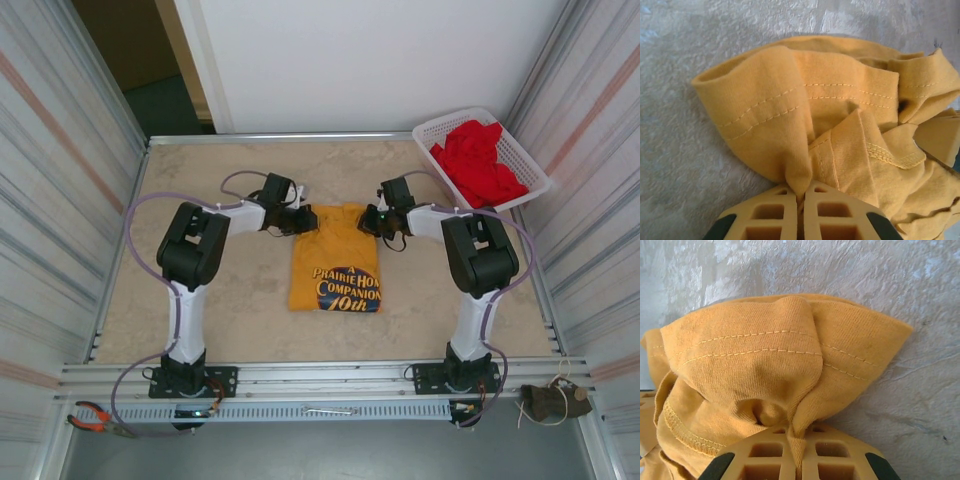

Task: Fold the inside-out t-shirt

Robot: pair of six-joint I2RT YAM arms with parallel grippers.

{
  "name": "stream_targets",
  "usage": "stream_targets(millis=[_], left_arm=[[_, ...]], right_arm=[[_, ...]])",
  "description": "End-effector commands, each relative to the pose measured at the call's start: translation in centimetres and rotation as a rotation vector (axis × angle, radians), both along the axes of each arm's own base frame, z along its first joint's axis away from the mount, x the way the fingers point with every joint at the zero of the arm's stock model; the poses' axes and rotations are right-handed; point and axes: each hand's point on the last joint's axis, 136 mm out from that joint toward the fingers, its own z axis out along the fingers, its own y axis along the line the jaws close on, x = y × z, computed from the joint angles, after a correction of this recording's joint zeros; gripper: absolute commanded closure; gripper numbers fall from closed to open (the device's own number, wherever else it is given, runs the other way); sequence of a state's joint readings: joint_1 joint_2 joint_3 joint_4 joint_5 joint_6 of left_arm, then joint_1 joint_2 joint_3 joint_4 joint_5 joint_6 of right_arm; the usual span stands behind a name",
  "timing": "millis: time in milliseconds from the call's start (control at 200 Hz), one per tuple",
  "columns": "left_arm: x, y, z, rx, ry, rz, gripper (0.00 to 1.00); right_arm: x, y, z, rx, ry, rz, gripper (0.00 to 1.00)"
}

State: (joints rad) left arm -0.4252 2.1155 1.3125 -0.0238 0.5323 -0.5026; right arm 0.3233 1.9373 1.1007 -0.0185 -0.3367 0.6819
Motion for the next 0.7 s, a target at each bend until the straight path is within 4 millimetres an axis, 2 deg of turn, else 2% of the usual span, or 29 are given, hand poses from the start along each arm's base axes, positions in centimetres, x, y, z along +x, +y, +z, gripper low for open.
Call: stream_targets(millis=[0,105,261,346,426,496,581,656,696], left_arm=[[0.4,0.2,3.2,-0.065,-0.052,0.023,1.00],[1.7,1.0,6.8,-0.100,-0.133,0.055,1.00],[5.3,1.6,11.5,-0.159,-0.200,0.060,1.00],[7.6,1.9,15.7,-0.190,-0.271,0.062,1.00],[8.8,1.9,20.1,-0.215,-0.340,0.047,1.00],[9.0,1.8,23.9,-0.236,-0.403,0.029,1.00],[8.2,1.9,27.9,-0.265,-0.476,0.012,1.00],[6.6,2.0,30.0,-0.289,-0.524,-0.003,1.00],[5.5,2.0,30.3,-0.297,-0.536,-0.012,1.00]], right_arm=[[0.0,0.3,3.8,0.081,-0.049,0.004,1.00],[1.0,0.3,6.7,0.120,-0.096,0.001,1.00],[4.6,0.9,11.3,0.210,-0.158,-0.001,1.00],[6.7,1.3,14.9,0.246,-0.214,0.003,1.00],[8.0,1.3,18.6,0.281,-0.272,0.000,1.00],[8.5,1.3,22.1,0.311,-0.334,0.002,1.00],[7.8,1.0,25.5,0.325,-0.402,0.008,1.00],[6.6,0.6,26.8,0.330,-0.437,0.005,1.00],[5.6,0.5,26.8,0.334,-0.446,0.009,1.00]])
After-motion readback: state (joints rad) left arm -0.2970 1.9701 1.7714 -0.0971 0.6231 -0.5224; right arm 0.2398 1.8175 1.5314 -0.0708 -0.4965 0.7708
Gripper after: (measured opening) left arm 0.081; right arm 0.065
